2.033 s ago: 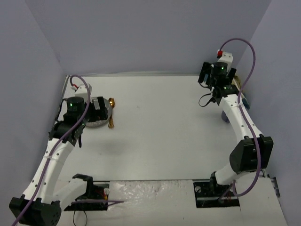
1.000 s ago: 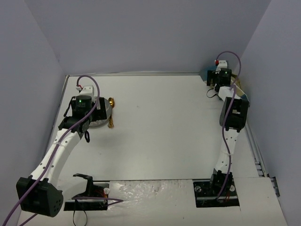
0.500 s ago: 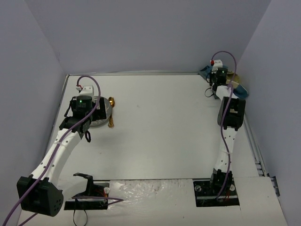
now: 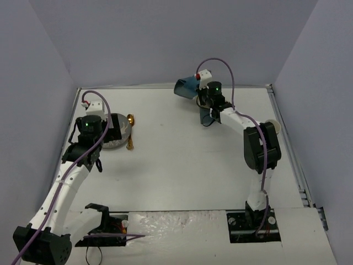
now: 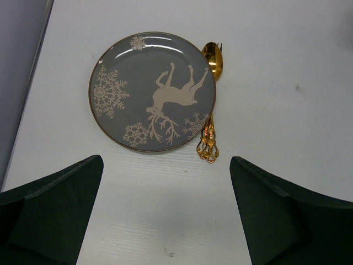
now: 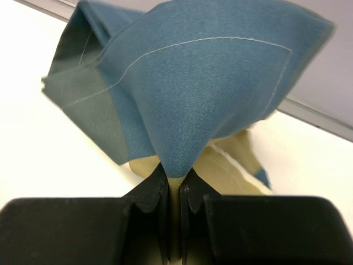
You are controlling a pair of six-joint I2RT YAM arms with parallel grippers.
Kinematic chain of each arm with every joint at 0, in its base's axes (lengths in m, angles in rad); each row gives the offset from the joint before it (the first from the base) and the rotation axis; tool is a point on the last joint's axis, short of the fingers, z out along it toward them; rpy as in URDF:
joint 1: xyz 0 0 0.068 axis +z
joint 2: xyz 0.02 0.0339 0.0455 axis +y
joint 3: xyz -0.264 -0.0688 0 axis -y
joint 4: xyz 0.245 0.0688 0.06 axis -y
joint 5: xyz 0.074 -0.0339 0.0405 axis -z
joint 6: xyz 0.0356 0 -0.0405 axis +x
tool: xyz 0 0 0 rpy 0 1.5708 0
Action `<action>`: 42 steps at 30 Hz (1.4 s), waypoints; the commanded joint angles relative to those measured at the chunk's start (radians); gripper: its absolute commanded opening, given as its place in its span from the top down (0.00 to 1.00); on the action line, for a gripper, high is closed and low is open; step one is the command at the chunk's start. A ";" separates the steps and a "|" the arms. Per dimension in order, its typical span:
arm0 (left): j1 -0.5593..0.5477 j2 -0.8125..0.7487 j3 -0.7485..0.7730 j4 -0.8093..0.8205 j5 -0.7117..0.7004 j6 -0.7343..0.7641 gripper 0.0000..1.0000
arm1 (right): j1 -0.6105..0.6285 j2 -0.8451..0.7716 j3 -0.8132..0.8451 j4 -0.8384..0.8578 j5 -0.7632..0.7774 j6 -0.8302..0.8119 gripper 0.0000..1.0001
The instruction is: Set the dinner table for one person
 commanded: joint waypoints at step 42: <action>-0.228 0.949 0.827 0.152 0.639 -0.113 0.03 | -0.238 -0.615 -0.547 -0.350 -0.063 0.605 0.15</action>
